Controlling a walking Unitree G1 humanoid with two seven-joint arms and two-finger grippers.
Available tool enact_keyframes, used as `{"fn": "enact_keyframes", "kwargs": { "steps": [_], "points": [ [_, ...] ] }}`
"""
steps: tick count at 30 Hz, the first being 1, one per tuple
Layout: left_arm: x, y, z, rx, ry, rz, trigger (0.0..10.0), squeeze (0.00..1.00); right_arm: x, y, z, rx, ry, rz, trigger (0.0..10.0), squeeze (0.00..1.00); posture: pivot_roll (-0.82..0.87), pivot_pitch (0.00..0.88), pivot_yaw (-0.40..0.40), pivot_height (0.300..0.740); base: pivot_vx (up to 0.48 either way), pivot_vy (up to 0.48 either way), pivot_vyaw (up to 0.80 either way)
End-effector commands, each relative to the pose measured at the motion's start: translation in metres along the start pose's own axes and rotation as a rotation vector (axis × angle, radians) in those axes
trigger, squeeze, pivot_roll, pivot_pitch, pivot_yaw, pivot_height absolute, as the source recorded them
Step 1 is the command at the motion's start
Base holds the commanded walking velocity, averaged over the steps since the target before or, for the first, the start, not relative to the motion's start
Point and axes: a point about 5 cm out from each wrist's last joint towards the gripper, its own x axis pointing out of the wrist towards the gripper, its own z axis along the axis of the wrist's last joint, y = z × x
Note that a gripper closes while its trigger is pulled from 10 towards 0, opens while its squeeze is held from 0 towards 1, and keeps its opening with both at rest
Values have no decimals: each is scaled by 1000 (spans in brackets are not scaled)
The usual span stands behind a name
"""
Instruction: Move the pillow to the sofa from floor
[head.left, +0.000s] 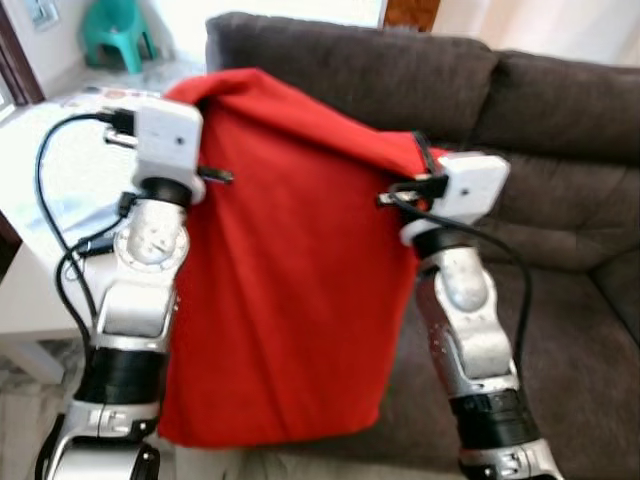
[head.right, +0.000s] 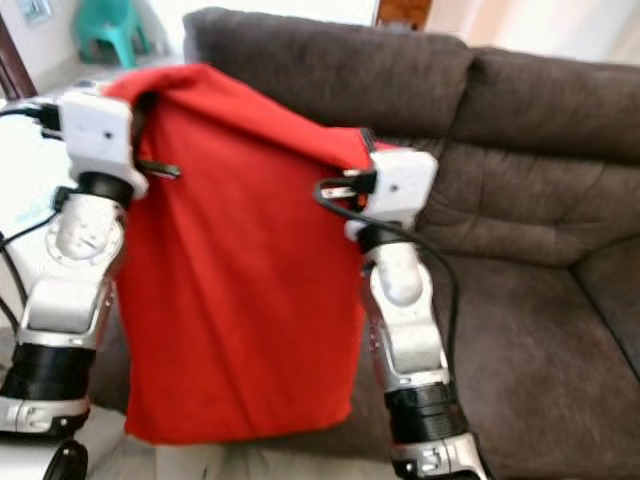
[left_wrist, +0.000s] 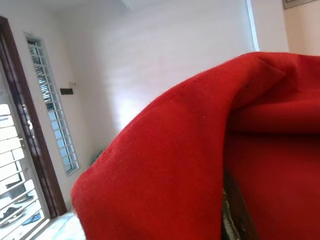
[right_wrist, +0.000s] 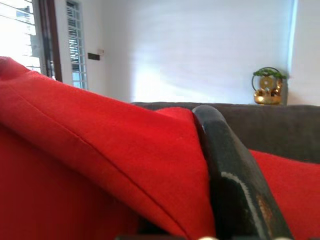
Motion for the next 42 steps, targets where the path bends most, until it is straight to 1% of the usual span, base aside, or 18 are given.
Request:
{"fn": "enact_keyframes", "kwargs": {
  "steps": [1,6,15,19,21,23,24,26,27,29,30,31,32,34,37,38,39,42],
  "points": [
    [6,6,16,-24,-61,42,10000,0,-2,-21,16,-9,-69,-83,10000,0,91,0,-81,740,326,0,0],
    [5,4,13,-25,-49,28,10000,0,-3,-20,14,-5,-59,-83,10000,0,93,0,-81,740,322,0,0],
    [11,4,11,-22,-30,4,10000,0,-6,-22,5,0,-11,-95,10000,0,93,0,-78,740,324,0,0],
    [8,-4,-5,-40,56,-73,10000,0,-8,-23,-2,14,17,-112,10000,0,95,0,-79,740,151,0,0],
    [2,-12,-20,-99,136,-130,10000,0,-10,-27,-9,16,47,-135,10000,0,92,0,-79,740,0,0,0],
    [-5,-17,-33,-135,206,-169,10000,0,-13,-30,-17,12,89,-160,10000,0,87,0,-79,740,0,0,0],
    [-7,-19,-37,-143,225,-182,10000,0,-14,-31,-20,11,102,-166,10000,0,87,0,-79,740,0,0,0],
    [-13,-20,-47,-117,274,-215,10000,0,-17,-34,-26,12,127,-175,10000,0,88,0,-80,740,0,0,0],
    [-17,-18,-56,-83,321,-224,10000,0,-20,-35,-32,15,152,-181,10000,0,89,0,-81,740,0,0,0],
    [-18,-17,-60,-71,342,-223,10000,0,-22,-35,-35,16,165,-184,10000,0,89,0,-81,740,0,0,0],
    [-24,-9,-75,-16,429,-192,10000,0,-28,-36,-47,10,227,-192,10000,0,89,0,-85,740,0,0,0],
    [-24,-9,-75,-16,429,-192,10000,0,-28,-36,-47,10,227,-192,10000,0,89,0,-85,740,0,0,0],
    [-27,0,-85,33,491,-164,10000,0,-33,-38,-56,4,273,-198,10000,0,90,0,-87,740,0,0,0],
    [-29,5,-90,64,527,-145,10000,0,-36,-40,-60,-11,293,-206,10000,0,91,0,-88,740,0,0,0],
    [-30,9,-94,104,554,-144,10000,0,-38,-41,-64,-9,311,-216,10000,0,92,0,-90,740,0,0,0],
    [-34,11,-100,137,595,-153,10000,0,-41,-44,-69,-20,334,-223,10000,0,93,0,-91,740,0,0,0],
    [-36,11,-104,159,622,-163,10000,0,-43,-46,-73,-34,353,-231,10000,0,91,0,-91,740,0,0,0],
    [-40,8,-110,183,649,-193,10000,0,-46,-49,-76,-43,369,-249,10000,0,90,0,-91,740,0,0,0]
  ]
}}
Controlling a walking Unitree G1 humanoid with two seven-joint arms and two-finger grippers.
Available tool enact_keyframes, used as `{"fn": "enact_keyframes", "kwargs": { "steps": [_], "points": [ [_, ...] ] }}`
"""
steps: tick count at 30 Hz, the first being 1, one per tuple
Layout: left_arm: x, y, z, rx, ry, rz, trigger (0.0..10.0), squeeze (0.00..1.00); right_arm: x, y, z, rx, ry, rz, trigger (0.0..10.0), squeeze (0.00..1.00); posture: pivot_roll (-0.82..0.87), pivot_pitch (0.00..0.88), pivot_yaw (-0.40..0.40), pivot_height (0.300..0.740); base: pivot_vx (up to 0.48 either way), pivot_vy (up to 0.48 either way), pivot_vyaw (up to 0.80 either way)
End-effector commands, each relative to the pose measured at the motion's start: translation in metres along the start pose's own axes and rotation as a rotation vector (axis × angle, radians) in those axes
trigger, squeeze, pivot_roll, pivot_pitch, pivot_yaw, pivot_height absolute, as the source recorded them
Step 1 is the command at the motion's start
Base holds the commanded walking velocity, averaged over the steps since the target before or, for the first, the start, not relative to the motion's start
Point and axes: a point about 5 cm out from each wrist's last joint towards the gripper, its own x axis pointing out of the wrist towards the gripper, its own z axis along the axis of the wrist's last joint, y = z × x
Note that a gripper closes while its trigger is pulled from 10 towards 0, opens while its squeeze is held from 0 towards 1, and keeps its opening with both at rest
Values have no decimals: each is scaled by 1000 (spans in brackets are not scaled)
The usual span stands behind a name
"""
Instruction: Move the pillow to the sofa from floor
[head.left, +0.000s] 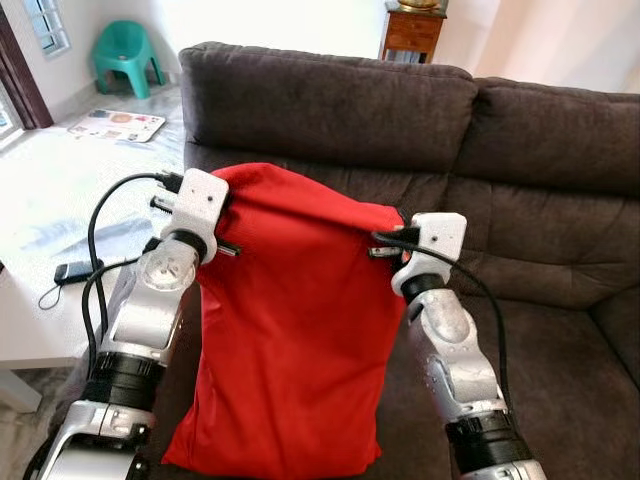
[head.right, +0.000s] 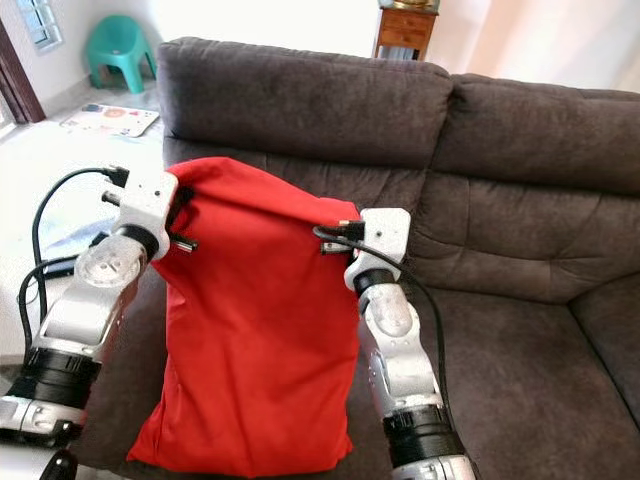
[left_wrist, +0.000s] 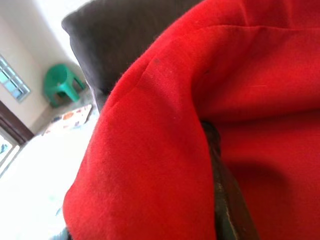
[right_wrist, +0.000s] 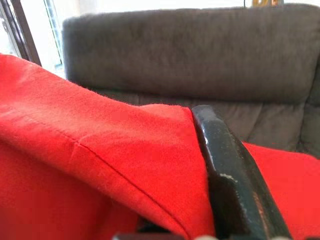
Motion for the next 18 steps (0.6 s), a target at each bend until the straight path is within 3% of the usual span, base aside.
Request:
{"fn": "enact_keyframes", "kwargs": {
  "steps": [1,9,18],
  "points": [
    [-7,30,-28,74,144,122,10000,0,-6,-38,-2,-18,3,-164,10000,0,90,0,-91,740,0,0,0],
    [-5,27,-32,73,146,120,10000,0,-10,-54,-13,-60,53,-247,10000,0,88,0,-91,740,0,0,0],
    [-6,28,-34,76,150,158,10000,0,-9,-51,-15,-62,59,-238,10000,0,88,0,-93,740,0,0,0]
  ]
}}
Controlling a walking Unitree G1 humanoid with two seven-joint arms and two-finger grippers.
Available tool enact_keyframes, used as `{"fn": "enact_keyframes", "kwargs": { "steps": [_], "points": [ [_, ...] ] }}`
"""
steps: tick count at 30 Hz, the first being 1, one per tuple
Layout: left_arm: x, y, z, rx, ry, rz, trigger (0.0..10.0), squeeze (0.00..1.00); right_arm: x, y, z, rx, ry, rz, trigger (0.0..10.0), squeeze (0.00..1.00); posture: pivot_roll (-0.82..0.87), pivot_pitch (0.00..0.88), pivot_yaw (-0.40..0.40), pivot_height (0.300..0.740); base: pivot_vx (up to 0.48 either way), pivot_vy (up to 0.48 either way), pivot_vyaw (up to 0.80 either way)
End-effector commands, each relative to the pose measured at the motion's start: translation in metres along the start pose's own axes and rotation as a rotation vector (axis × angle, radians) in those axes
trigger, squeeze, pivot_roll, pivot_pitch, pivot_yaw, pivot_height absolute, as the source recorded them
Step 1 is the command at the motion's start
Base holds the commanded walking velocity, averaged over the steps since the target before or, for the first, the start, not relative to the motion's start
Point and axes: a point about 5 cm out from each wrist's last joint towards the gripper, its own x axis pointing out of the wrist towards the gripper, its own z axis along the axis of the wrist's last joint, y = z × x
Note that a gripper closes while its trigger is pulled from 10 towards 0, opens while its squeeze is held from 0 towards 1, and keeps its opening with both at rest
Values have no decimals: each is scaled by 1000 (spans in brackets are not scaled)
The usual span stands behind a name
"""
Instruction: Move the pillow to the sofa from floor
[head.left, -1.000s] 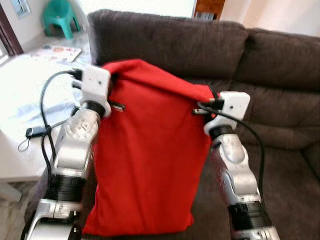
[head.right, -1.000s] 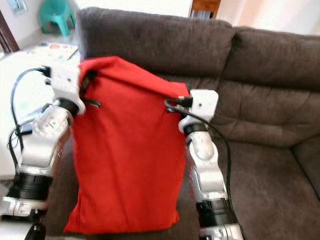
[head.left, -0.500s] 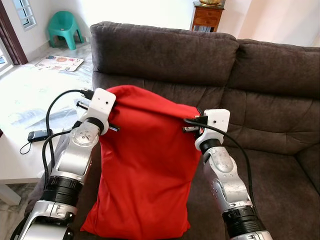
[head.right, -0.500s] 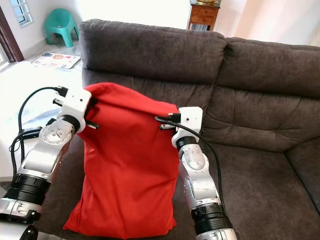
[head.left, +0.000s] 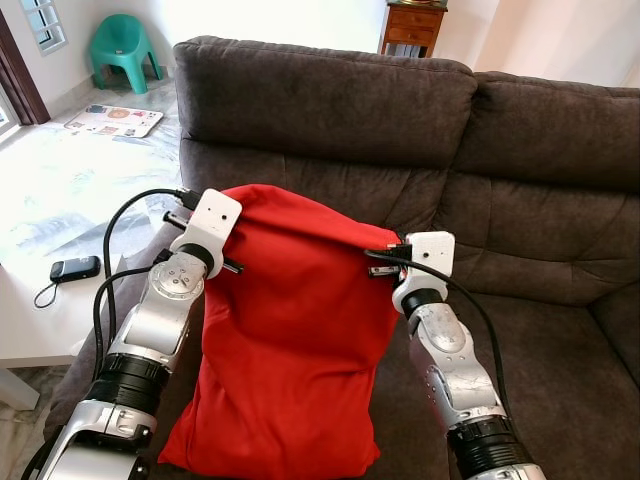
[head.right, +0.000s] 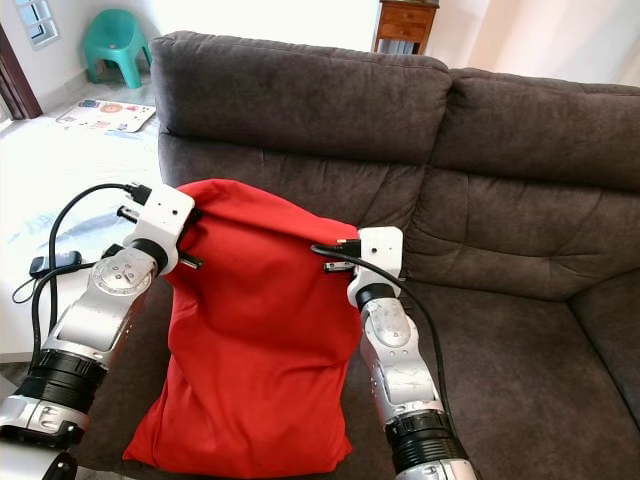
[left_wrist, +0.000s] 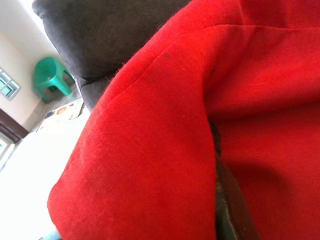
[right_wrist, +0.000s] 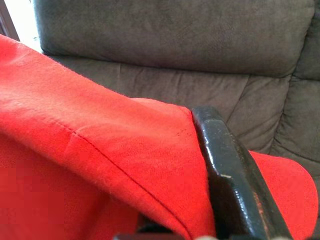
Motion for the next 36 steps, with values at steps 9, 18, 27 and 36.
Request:
{"fn": "enact_keyframes", "kwargs": {
  "steps": [9,18,27,36],
  "points": [
    [-9,37,-27,29,131,204,10000,1000,-3,-41,1,-7,-16,-182,10000,894,90,0,-96,740,0,0,0],
    [-9,35,-25,27,126,215,10000,1000,-2,-41,2,-8,-24,-182,10000,902,91,0,-98,740,0,0,0],
    [-9,31,-19,35,122,225,10000,1000,-1,-35,5,-8,-41,-148,10000,0,93,0,-99,740,0,0,0],
    [-22,5,-50,20,117,167,10000,0,-15,-45,-33,-40,87,-171,10000,0,85,0,-92,740,0,0,0]
  ]
}}
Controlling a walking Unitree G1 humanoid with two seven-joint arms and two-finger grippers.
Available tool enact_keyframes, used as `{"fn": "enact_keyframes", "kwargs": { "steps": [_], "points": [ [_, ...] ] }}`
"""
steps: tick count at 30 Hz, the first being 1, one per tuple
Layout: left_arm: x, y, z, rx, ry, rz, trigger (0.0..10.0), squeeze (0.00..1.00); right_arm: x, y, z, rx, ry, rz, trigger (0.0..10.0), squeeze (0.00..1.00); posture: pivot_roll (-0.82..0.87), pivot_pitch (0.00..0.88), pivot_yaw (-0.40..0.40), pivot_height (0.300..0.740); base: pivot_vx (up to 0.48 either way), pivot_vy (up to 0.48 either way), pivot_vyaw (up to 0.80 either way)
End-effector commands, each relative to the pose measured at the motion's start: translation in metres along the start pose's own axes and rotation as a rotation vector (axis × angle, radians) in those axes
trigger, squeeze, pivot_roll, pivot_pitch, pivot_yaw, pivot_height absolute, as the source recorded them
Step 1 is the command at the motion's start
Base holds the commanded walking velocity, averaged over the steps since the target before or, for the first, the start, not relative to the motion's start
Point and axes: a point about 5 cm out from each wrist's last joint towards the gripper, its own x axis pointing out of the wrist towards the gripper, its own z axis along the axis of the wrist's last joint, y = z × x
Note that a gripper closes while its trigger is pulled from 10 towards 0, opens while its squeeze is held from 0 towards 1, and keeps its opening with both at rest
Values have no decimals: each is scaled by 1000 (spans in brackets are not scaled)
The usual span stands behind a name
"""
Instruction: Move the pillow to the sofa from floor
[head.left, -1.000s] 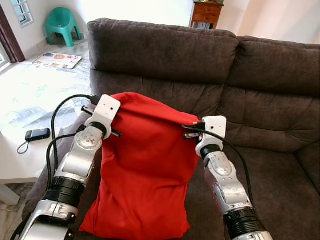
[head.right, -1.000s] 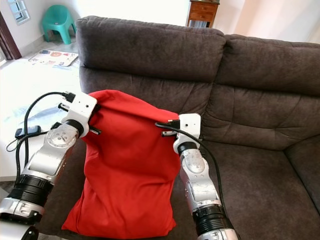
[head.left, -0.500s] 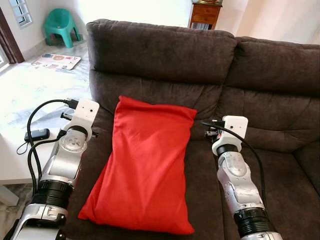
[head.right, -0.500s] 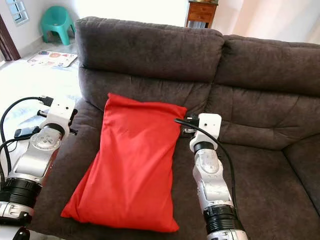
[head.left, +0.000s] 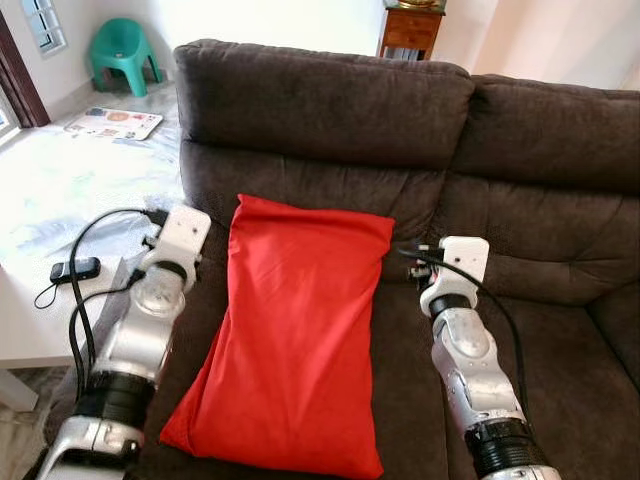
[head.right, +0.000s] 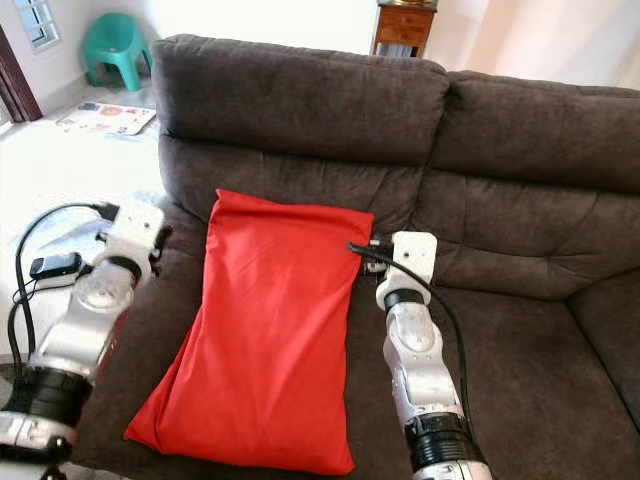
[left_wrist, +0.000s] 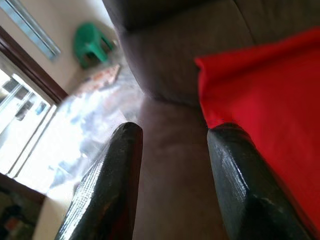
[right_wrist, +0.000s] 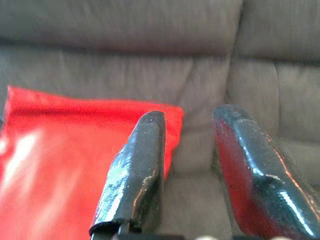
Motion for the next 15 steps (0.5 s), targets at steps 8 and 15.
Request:
{"fn": "enact_keyframes", "kwargs": {
  "steps": [8,15],
  "points": [
    [-27,-13,-20,-76,-162,39,10000,0,-14,-15,-26,44,-4,-33,10000,0,84,0,-95,740,0,0,0],
    [-33,-23,-27,-118,-202,71,10000,0,-30,-15,-50,59,28,-36,10000,0,82,0,-93,740,0,0,0]
  ]
}}
